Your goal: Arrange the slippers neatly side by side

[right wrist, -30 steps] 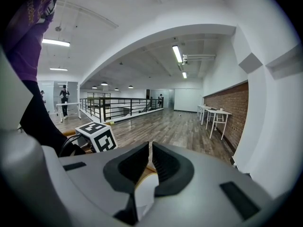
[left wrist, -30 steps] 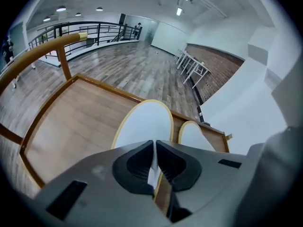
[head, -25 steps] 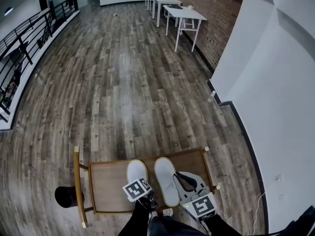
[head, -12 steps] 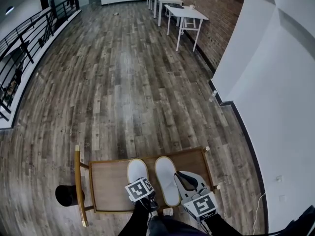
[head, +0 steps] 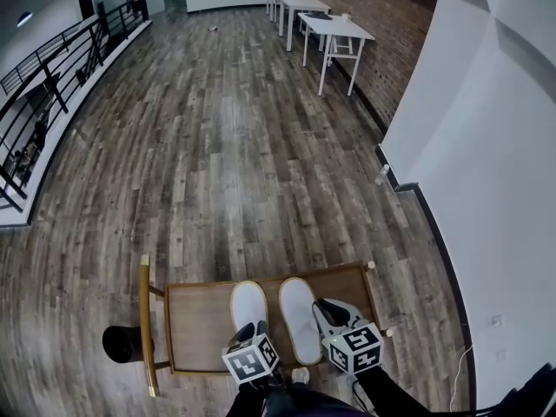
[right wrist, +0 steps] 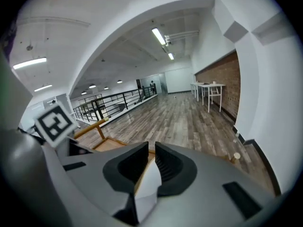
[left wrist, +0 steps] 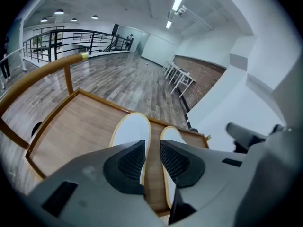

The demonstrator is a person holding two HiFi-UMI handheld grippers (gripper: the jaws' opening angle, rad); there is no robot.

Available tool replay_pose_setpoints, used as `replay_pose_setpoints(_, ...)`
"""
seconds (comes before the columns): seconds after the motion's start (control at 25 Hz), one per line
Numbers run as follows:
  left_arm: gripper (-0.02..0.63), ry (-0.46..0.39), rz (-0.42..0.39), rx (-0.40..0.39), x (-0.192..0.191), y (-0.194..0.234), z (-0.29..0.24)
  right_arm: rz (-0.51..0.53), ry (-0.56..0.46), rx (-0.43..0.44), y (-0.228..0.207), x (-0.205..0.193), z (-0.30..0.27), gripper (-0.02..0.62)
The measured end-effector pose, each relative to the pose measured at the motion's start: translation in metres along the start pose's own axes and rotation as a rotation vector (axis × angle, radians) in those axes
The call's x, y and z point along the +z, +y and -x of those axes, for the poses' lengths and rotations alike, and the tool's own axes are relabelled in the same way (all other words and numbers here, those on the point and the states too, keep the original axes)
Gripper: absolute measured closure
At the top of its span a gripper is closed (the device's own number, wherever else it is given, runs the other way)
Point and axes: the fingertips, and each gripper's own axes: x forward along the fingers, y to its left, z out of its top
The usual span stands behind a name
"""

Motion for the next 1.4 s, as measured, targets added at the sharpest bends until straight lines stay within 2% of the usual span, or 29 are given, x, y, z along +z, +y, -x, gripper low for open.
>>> replay_pose_setpoints(0.08,0.531,-0.049,-0.066,-0.048,-0.003,-0.012,0.023,-0.046,0.062,-0.020,-0.009,-0.018,-0.014,0.572)
replay_pose_setpoints(0.12,0.531,-0.082,-0.105,-0.056,-0.004,-0.016,0.033,-0.072,0.097,-0.026,-0.014,-0.028,-0.022,0.540)
replay_pose_setpoints(0.16,0.531,-0.117,-0.144,-0.053,-0.004,-0.019,0.044,-0.099,0.136,-0.028,-0.017,-0.038,-0.030,0.514)
replay_pose_setpoints(0.28,0.532,-0.203,-0.220,-0.031,-0.005,-0.019,0.070,-0.136,0.273,-0.022,-0.020,-0.068,-0.051,0.497)
replay_pose_setpoints(0.52,0.532,-0.305,-0.201,-0.032,-0.004,-0.010,0.107,-0.124,0.456,-0.066,-0.025,-0.107,-0.076,0.497)
replay_pose_setpoints(0.68,0.537,-0.308,-0.214,-0.018,-0.008,-0.003,0.117,-0.109,0.542,-0.061,-0.026,-0.122,-0.080,0.497)
replay_pose_setpoints(0.76,0.592,-0.306,-0.222,-0.008,-0.008,0.000,0.120,-0.123,0.564,-0.066,-0.027,-0.126,-0.081,0.497)
replay_pose_setpoints(0.8,0.597,-0.307,-0.222,-0.007,-0.007,0.001,0.122,-0.127,0.572,-0.073,-0.028,-0.127,-0.081,0.497)
replay_pose_setpoints(1.04,0.606,-0.304,-0.190,-0.043,-0.003,0.007,0.127,-0.151,0.604,-0.081,-0.027,-0.132,-0.084,0.502)
replay_pose_setpoints(1.12,0.606,-0.305,-0.191,-0.035,-0.003,0.010,0.128,-0.166,0.609,-0.088,-0.028,-0.131,-0.083,0.561)
replay_pose_setpoints(1.16,0.606,-0.305,-0.190,-0.031,-0.003,0.011,0.128,-0.177,0.611,-0.085,-0.027,-0.131,-0.083,0.569)
replay_pose_setpoints(1.4,0.606,-0.317,-0.189,-0.022,-0.003,0.018,0.130,-0.321,0.593,-0.061,-0.016,-0.119,-0.080,0.575)
